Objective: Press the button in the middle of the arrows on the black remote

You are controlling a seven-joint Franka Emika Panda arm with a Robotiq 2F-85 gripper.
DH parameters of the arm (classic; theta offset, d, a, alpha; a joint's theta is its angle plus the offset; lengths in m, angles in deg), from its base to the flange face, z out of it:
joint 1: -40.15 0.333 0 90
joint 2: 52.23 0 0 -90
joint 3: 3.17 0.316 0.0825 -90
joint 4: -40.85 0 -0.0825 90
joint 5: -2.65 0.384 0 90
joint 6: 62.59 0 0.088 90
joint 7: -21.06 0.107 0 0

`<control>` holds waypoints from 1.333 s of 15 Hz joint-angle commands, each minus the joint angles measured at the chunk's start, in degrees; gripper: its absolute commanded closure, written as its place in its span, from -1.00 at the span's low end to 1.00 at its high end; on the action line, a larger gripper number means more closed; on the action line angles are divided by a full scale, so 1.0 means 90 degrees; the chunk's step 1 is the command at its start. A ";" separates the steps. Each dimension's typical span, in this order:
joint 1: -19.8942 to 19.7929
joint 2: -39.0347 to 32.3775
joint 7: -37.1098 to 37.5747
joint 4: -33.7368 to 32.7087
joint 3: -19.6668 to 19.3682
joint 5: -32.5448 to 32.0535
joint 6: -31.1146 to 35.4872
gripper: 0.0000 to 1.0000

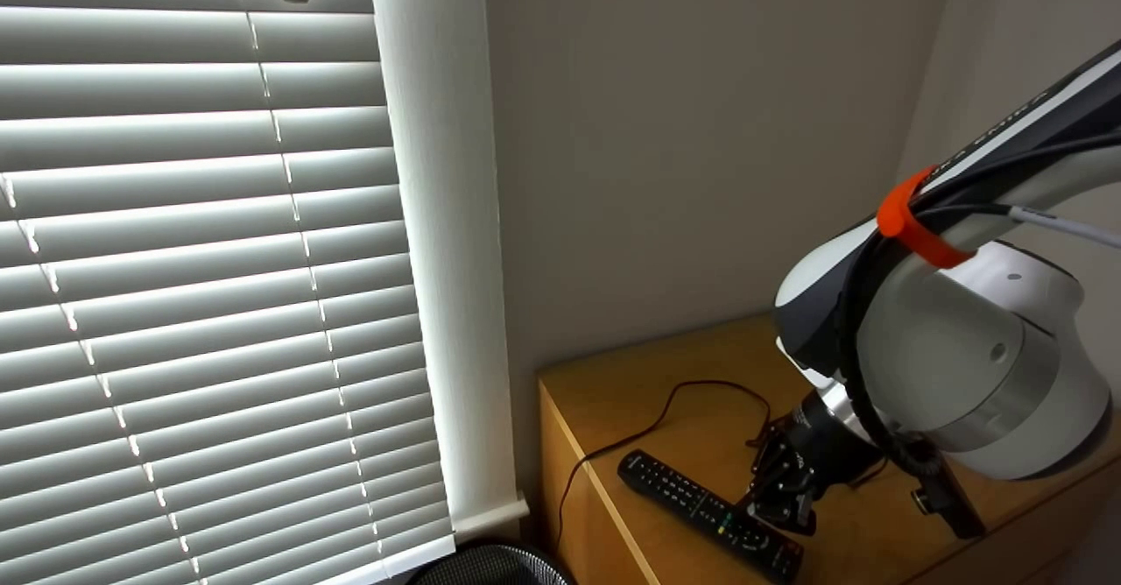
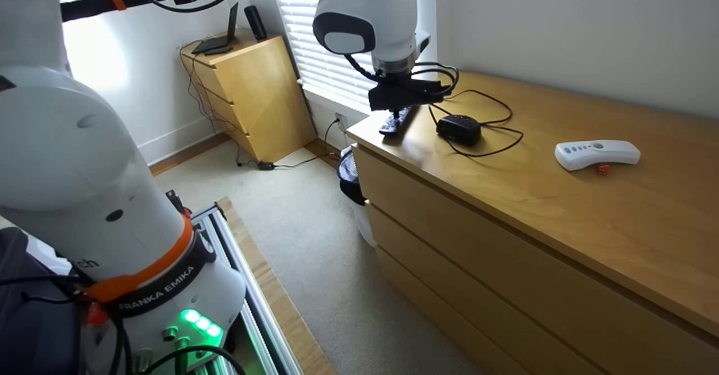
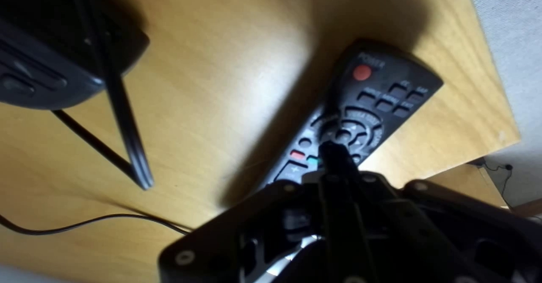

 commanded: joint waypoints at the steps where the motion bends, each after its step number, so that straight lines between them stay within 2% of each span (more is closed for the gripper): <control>1: 0.0061 0.0078 0.0204 0.0127 -0.0037 -0.0132 0.0024 1.00; 20: 0.0061 -0.0114 0.0334 0.0091 -0.0032 -0.0187 0.0019 1.00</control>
